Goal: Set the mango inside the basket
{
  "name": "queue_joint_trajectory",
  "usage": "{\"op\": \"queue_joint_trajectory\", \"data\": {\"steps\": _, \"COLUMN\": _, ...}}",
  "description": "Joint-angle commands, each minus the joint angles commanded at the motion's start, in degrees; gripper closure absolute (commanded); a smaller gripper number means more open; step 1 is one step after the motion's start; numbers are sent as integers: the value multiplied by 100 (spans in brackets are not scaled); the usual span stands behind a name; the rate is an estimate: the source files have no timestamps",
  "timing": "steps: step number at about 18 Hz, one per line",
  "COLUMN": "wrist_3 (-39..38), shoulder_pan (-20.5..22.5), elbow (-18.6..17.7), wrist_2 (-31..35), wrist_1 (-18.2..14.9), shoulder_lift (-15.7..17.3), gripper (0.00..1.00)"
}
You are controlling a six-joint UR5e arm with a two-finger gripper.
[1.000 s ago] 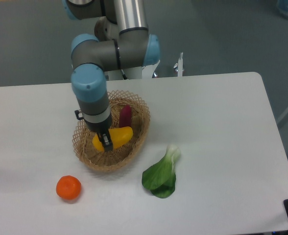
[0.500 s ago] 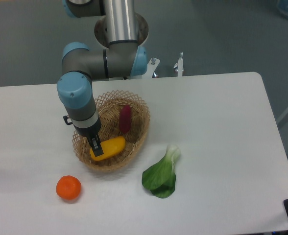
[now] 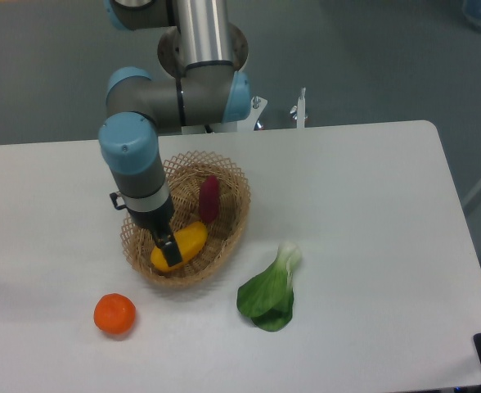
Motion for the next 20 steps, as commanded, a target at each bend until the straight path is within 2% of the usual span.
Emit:
{"op": "queue_joint_trajectory", "data": {"steps": 3, "wrist_3": -9, "shoulder_pan": 571, "elbow": 61, "wrist_2": -9, "wrist_1": 0, "shoulder_lift": 9, "gripper": 0}}
{"op": "queue_joint_trajectory", "data": {"steps": 10, "wrist_3": 70, "shoulder_pan": 1539, "elbow": 641, "wrist_2": -149, "wrist_1": -272, "shoulder_lift": -123, "gripper": 0}}
{"op": "queue_joint_trajectory", "data": {"steps": 14, "wrist_3": 455, "shoulder_pan": 1820, "elbow": 1027, "wrist_2": -123, "wrist_1": -457, "shoulder_lift": -290, "gripper": 0}}
{"op": "queue_joint_trajectory", "data": {"steps": 18, "wrist_3": 992, "shoulder_pan": 2101, "elbow": 1370, "wrist_2": -97, "wrist_1": -825, "shoulder_lift": -387, "gripper": 0}}
{"op": "queue_joint_trajectory", "data": {"steps": 20, "wrist_3": 1019, "shoulder_pan": 2277, "elbow": 1502, "wrist_2": -132, "wrist_1": -861, "shoulder_lift": -474, "gripper": 0}}
